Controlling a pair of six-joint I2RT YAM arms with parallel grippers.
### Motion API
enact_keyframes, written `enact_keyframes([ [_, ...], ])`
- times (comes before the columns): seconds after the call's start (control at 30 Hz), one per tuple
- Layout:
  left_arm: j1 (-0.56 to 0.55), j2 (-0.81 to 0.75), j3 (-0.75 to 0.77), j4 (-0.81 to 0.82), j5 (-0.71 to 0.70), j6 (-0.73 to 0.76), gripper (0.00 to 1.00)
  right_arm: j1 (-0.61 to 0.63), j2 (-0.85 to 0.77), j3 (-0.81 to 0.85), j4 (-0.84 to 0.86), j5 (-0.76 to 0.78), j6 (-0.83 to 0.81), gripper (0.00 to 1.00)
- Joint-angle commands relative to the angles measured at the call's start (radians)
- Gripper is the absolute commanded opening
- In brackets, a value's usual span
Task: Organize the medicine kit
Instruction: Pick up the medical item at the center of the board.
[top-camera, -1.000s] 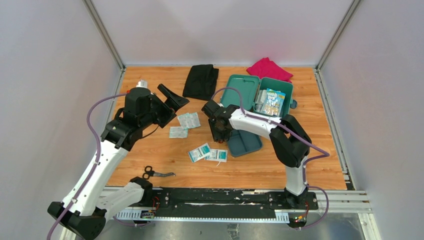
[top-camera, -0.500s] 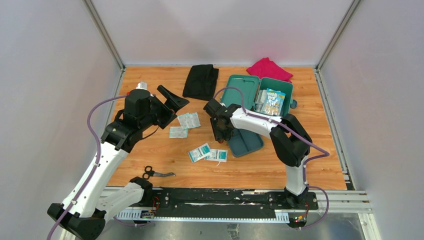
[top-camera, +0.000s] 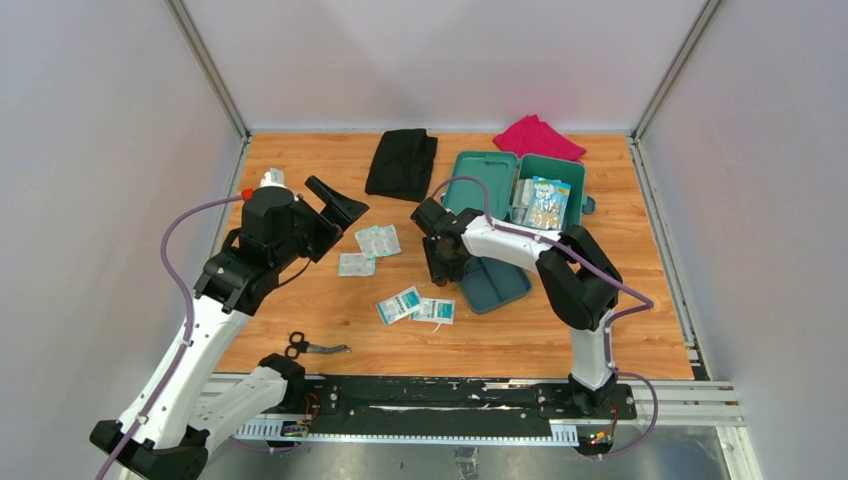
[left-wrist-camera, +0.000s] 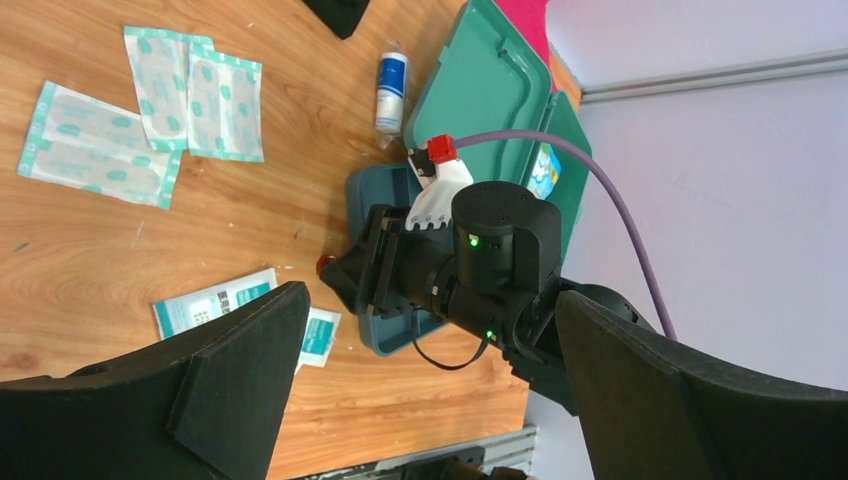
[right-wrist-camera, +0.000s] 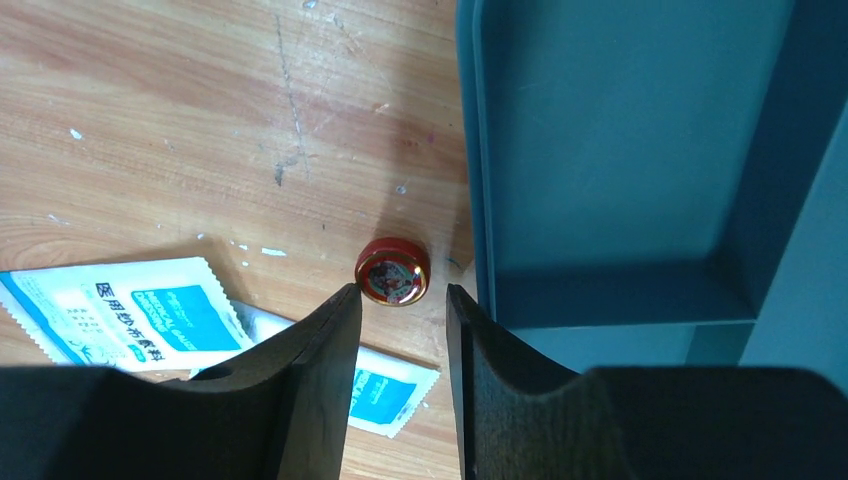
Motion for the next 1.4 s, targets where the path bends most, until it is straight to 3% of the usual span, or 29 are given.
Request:
enact_keyframes([
  [0.0, 0.005, -0.017, -0.016, -0.018, -0.037, 0.032, 1.0, -0.029, 0.03, -0.028, -0.001, -0.011, -0.009, 0.42],
  [0.63, 0.005, -0.055, -0.058, -0.014, -0.051, 0.096, 1.0, -0.02, 0.083, 0.026, -0.029, -0.017, -0.047, 0.47],
  [0.83, 0.005, -0.06, -0.061, -0.036, -0.074, 0.145, 1.0, -0.012, 0.103, 0.045, -0.054, 0.003, -0.053, 0.39],
  [1.13, 0.014, -0.108, -0.03, -0.138, -0.186, 0.361, 1.0, -0.008, 0.057, 0.024, -0.049, 0.003, -0.048, 0.3],
  [1.37, 0.014, -0.184, 0.005, -0.215, -0.393, 0.6, 1.0, -0.005, -0.038, 0.039, -0.051, -0.044, -0.055, 0.28],
])
